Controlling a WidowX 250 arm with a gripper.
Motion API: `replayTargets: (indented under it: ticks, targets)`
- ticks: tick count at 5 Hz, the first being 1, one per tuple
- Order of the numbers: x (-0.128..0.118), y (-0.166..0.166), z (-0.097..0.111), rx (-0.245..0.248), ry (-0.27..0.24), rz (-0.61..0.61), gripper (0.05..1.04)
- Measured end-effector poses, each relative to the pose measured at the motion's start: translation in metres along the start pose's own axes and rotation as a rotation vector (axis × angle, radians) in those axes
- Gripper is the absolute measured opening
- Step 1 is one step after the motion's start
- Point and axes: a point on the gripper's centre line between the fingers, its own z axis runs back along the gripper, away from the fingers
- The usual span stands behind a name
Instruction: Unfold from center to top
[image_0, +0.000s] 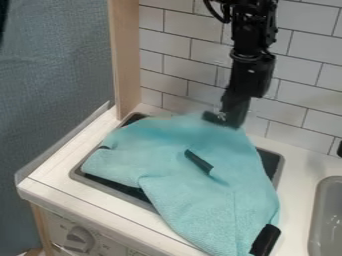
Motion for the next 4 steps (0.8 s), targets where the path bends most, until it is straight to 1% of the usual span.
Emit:
replayTargets:
  ticks: [1, 2, 3, 4]
  targets:
    - [0.004, 0.01, -0.01, 0.092, 0.031, -0.021, 0.049]
    - [0.002, 0.013, -0.032, 0.144, 0.043, -0.046, 0.049]
    - [0.005, 0.014, -0.046, 0.13, 0.031, -0.062, 0.049]
    - [0.007, 0.021, -0.055, 0.12, 0.018, -0.079, 0.07]
